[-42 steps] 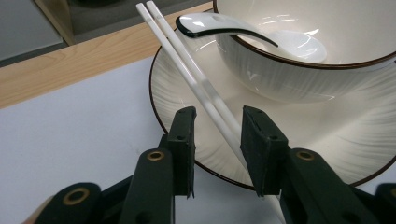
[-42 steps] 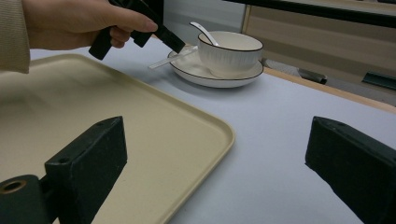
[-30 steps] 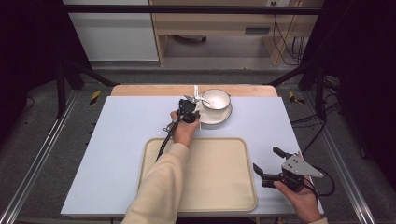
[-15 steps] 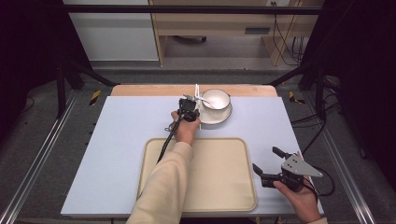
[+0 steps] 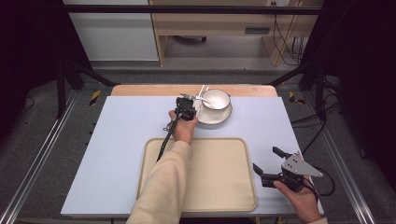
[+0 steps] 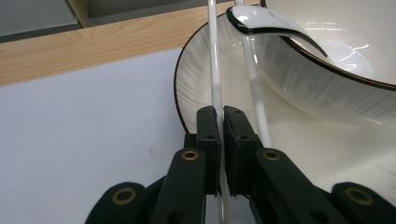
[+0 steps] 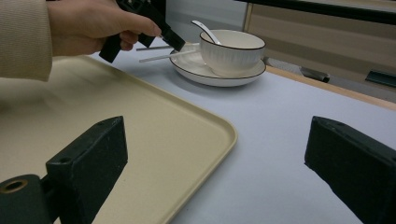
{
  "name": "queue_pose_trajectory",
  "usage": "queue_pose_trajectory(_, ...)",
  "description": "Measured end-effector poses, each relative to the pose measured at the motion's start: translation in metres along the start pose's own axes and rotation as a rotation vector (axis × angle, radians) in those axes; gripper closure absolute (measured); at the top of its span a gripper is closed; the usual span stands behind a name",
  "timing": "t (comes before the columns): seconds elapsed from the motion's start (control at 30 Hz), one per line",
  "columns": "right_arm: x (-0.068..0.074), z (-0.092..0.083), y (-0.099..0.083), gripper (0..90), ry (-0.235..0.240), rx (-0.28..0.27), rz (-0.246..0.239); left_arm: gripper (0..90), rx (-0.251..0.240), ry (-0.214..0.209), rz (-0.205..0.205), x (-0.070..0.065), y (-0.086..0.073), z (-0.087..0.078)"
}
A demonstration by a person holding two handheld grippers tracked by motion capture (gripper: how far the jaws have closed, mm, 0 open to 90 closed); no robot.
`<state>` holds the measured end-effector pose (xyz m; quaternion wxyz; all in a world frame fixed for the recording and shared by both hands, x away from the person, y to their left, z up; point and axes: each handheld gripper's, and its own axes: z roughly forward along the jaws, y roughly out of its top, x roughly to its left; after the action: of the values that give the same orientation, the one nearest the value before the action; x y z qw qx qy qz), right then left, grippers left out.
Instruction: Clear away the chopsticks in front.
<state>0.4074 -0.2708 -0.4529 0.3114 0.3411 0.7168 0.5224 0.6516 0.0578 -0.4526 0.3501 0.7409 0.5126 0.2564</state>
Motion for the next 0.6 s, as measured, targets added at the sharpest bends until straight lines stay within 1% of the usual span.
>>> queue_pose_trajectory(0.03, 0.000, 0.000, 0.000, 5.9, 0.000, 0.000, 0.000, 85.1, -0.002, 0.004, 0.004, 0.002, 0.001, -0.003)
queue_pose_trajectory(0.1, 0.000, 0.000, 0.000, 5.9, 0.001, 0.000, 0.001, 85.1, -0.005, 0.006, -0.002, 0.007, 0.001, -0.010)
queue_pose_trajectory(0.13, 0.000, 0.000, 0.000, 5.9, 0.001, 0.000, 0.001, 85.1, -0.005, 0.006, -0.002, 0.007, 0.001, -0.010)
queue_pose_trajectory(0.17, 0.001, 0.000, 0.000, 5.9, 0.001, 0.000, 0.001, 85.1, -0.006, 0.008, -0.005, 0.010, 0.001, -0.014)
queue_pose_trajectory(0.23, 0.001, 0.001, 0.000, 5.9, 0.002, 0.000, 0.000, 85.2, -0.018, 0.012, -0.010, 0.014, 0.001, -0.022)
queue_pose_trajectory(0.27, 0.001, 0.001, 0.001, 5.9, 0.002, -0.002, 0.000, 85.2, -0.025, 0.014, -0.005, 0.017, 0.001, -0.028)
queue_pose_trajectory(0.37, 0.001, 0.000, 0.001, 5.9, 0.003, -0.001, -0.001, 85.2, -0.034, 0.018, -0.011, 0.021, 0.000, -0.036)
queue_pose_trajectory(0.47, 0.001, 0.000, 0.001, 5.9, 0.000, -0.002, 0.001, 85.2, -0.049, 0.022, -0.036, 0.026, -0.003, -0.044)
queue_pose_trajectory(0.6, 0.001, 0.001, 0.001, 5.9, -0.001, -0.001, 0.006, 85.2, -0.059, 0.025, -0.058, 0.032, -0.010, -0.058)
